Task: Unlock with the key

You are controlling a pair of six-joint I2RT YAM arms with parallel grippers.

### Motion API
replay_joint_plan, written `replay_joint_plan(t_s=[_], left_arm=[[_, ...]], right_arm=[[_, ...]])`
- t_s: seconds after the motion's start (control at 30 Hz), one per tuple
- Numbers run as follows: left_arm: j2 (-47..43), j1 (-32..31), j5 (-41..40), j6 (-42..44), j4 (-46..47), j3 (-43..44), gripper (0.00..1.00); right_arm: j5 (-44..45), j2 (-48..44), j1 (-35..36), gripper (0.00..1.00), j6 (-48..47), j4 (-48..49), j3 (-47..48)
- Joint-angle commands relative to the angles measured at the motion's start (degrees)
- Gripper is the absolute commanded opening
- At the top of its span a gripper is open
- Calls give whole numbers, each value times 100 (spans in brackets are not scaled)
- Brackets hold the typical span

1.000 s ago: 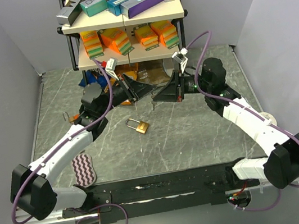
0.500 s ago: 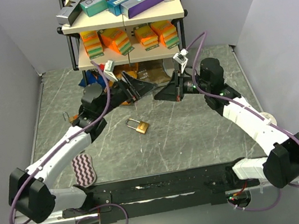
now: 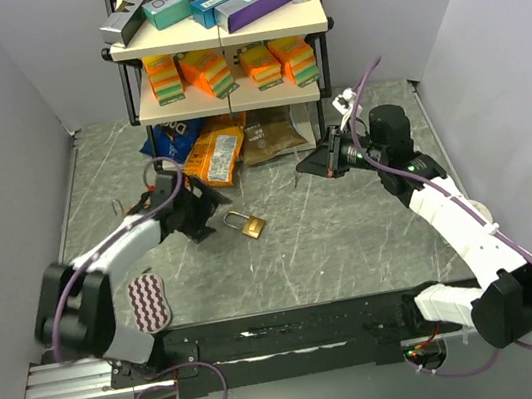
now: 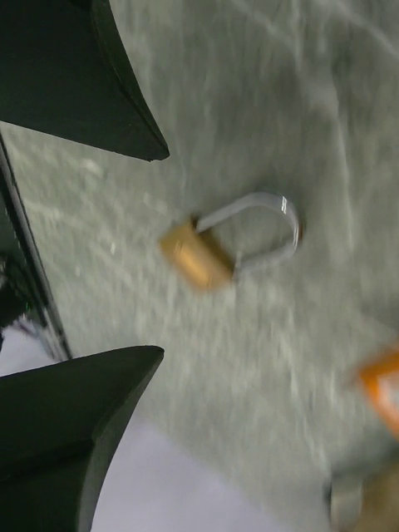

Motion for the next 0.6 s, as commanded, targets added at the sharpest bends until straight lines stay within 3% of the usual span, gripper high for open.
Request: replay_joint_plan(t_s=[0.0,0.17,0.57], left_arm=[[895,-89,-120,693,-332,618,97],[1853,-115,-7,1160,-315,917,96],[3031,-344,433,1415,-51,1926,95]], right_arm=[[166,-313,-6,0,-106,-53,204],[184,-383,-14,0,-150,-115,301],[254,-199,-6,0,-256,-246,477]])
